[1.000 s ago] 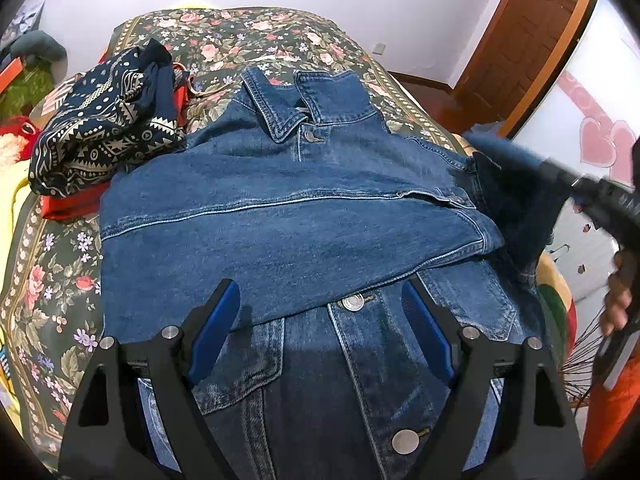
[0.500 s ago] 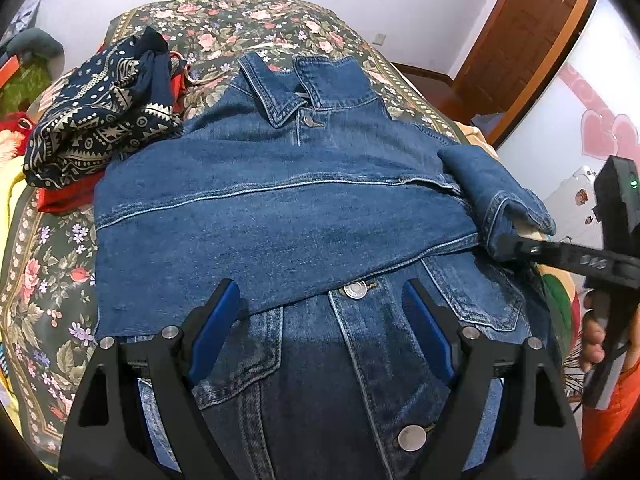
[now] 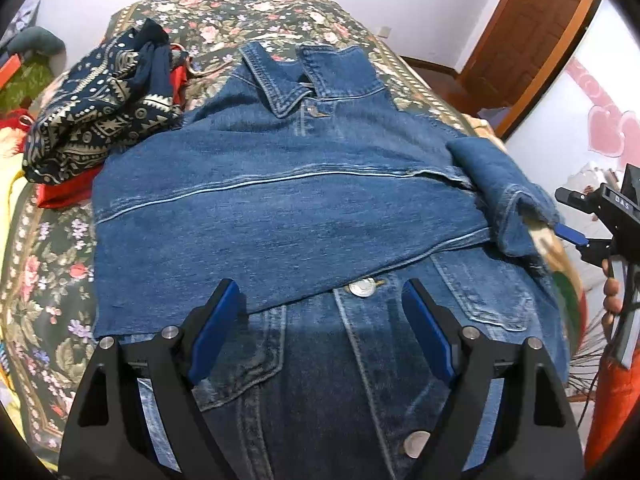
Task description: Fold large clothes
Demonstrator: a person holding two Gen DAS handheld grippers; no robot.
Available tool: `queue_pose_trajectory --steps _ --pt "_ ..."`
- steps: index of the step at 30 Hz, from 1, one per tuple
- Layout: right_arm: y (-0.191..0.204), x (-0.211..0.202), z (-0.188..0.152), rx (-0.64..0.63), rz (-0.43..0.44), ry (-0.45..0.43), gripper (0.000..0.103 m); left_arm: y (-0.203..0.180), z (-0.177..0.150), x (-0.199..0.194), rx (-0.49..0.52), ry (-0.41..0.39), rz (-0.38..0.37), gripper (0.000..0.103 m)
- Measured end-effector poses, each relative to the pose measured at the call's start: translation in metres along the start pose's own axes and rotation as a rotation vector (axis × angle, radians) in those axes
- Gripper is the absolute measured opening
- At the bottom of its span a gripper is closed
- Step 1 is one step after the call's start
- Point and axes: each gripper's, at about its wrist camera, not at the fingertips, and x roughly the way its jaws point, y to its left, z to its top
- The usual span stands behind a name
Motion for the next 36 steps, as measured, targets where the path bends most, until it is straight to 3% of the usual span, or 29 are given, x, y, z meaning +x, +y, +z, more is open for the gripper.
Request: queue_pose_trajectory --steps 5,8,10,15,19,30,36 --pt "-0.026 0.021 0.014 0.127 0.016 0.01 0.071 0.0 -0.001 0.002 0.004 0.007 0.007 0.083" --pt "-0.029 0.026 0.019 0.114 -0.016 -0.058 0.069 0.0 -0.001 0.003 0.009 0.009 0.014 0.083" --pt "-0.028 0.028 0.022 0.1 -0.062 -0.101 0.057 0.0 -0.001 0.004 0.006 0.013 0.014 0.083" --pt "-0.019 0.027 0.031 0.057 -0.099 -0.155 0.014 0.0 -0.001 0.002 0.016 0.004 0.021 0.083" --pt "0.007 0.006 0.037 -0.053 -0.133 -0.243 0.009 0.003 -0.002 -0.002 0.015 -0.005 0.017 0.083" --pt "0.159 -0.058 0.022 -0.436 0.113 -0.365 0.009 0.014 -0.007 -0.015 -0.012 -0.037 -0.004 0.083" --pt "0.242 -0.05 -0.013 -0.584 0.279 -0.278 0.009 0.027 -0.011 -0.036 -0.045 -0.089 -0.026 0.083"
